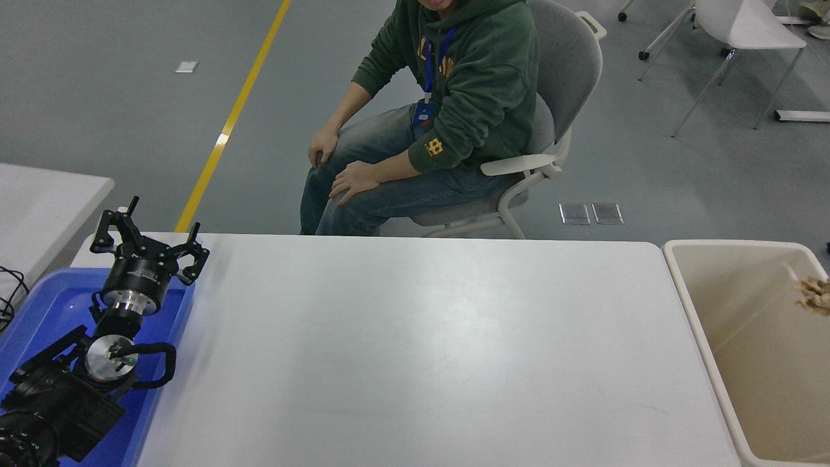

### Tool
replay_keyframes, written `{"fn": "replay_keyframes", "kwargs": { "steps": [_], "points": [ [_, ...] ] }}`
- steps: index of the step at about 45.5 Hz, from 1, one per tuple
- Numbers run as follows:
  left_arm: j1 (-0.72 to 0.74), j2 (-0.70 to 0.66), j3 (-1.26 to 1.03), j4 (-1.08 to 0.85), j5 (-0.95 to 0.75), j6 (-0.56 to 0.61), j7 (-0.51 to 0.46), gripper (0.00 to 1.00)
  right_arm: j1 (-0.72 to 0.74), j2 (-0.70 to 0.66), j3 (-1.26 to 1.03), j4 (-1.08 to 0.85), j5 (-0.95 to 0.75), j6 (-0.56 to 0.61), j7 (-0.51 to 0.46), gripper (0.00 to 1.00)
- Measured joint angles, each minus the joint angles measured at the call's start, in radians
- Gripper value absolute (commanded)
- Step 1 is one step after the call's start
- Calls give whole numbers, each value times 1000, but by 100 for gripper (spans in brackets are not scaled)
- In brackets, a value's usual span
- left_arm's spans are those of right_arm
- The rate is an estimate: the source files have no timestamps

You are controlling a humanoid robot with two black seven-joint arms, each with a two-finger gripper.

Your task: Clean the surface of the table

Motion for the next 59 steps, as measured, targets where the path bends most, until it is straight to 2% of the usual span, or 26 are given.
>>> {"fn": "replay_keyframes", "kwargs": {
  "steps": [21,38,48,49,50,52,59],
  "points": [
    [0,0,0,0,0,0,0,100,12,249,-72,-345,2,-30,1,0],
    [0,0,0,0,0,0,0,100,35,345,-79,-410,60,-161,-12,0],
    [0,0,0,0,0,0,0,100,68,376,-89,-418,83,-194,-15,0],
    [0,0,0,0,0,0,0,100,70,380,-90,-418,85,-195,-16,9],
    [0,0,0,0,0,0,0,100,73,384,-92,-419,85,-197,-16,36],
    [0,0,0,0,0,0,0,100,79,394,-98,-420,88,-200,-17,99],
    [0,0,0,0,0,0,0,100,100,418,-114,-423,92,-217,-20,100]
  ]
}}
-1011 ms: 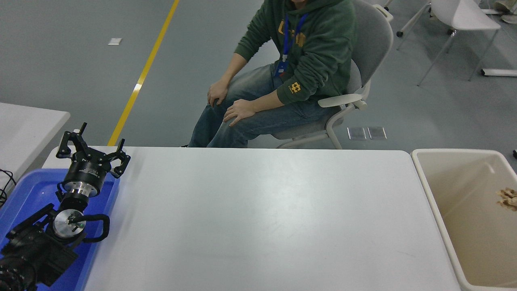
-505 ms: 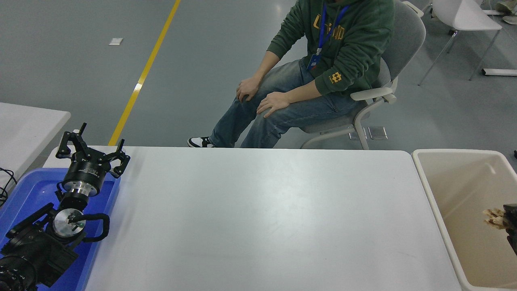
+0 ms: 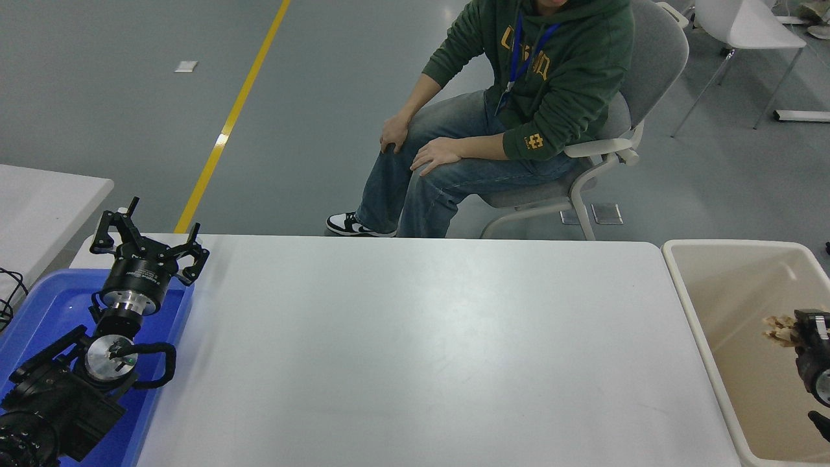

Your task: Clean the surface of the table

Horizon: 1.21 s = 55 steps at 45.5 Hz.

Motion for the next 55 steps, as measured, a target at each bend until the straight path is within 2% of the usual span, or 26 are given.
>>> {"fn": "replay_keyframes", "kwargs": {
  "steps": [29,47,55],
  "points": [
    [0,0,0,0,0,0,0,100,17,18,-4,-2,33,-13,-20,100],
    [0,0,0,0,0,0,0,100,17,5,1,-2,57,-9,-79,100],
    [0,0,0,0,0,0,0,100,18,-11,50,34,124,27,-92,100]
  ]
}}
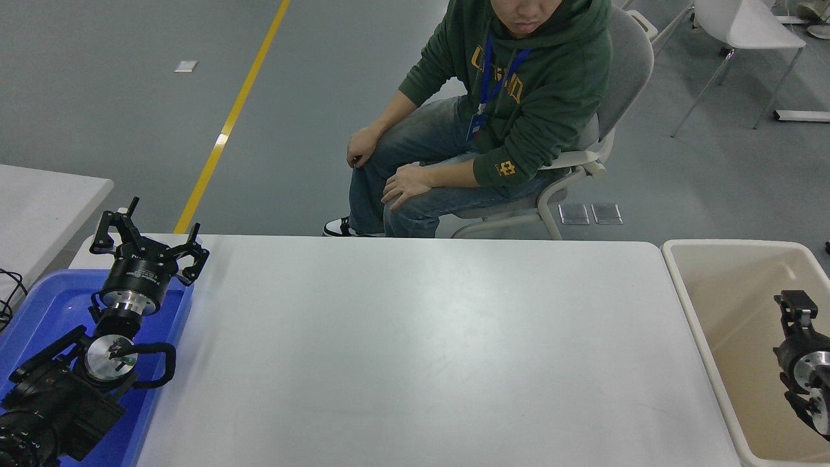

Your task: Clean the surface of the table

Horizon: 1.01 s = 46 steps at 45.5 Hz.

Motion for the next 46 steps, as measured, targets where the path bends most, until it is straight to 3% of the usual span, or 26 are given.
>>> {"fn": "replay_keyframes", "kwargs": {
  "steps": [12,22,34,46],
  "points": [
    [0,0,0,1,0,0,0,100,-16,-58,312,120,83,205,-5,100],
    [0,0,0,1,0,0,0,100,-63,-74,483,279,101,306,-2,100],
    [0,0,0,1,0,0,0,100,-126,-41,579,487,109,347,24,100],
    [0,0,0,0,0,0,0,100,-142,35,594,537,66,354,142,100]
  ]
}}
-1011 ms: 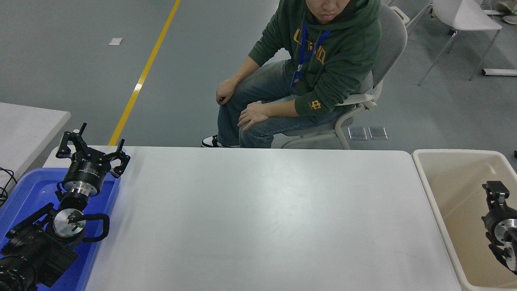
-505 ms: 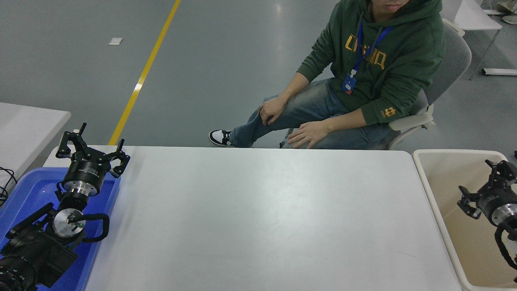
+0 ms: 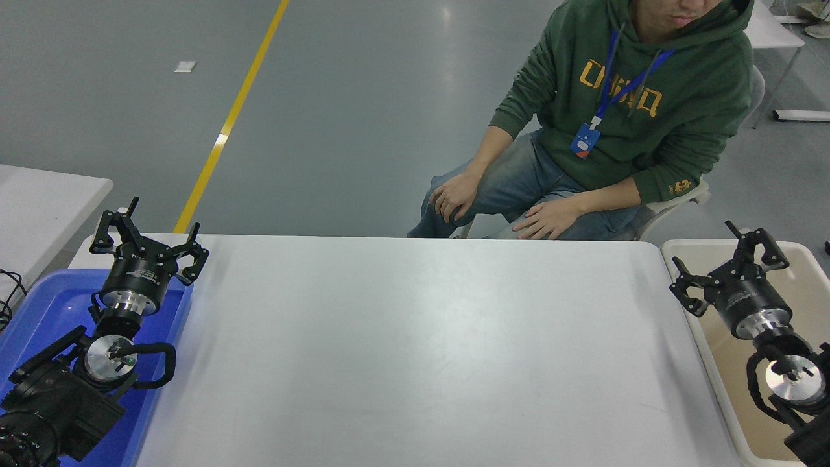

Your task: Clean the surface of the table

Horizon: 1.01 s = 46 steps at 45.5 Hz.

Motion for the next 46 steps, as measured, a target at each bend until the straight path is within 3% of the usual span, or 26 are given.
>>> {"fn": "replay_keyframes", "kwargs": {
  "steps": [17,46],
  "points": [
    [0,0,0,0,0,0,0,100,0,52,-36,23,-127,-45,106,100],
    [0,0,0,0,0,0,0,100,0,52,-109,194,-229,-311,118,100]
  ]
}}
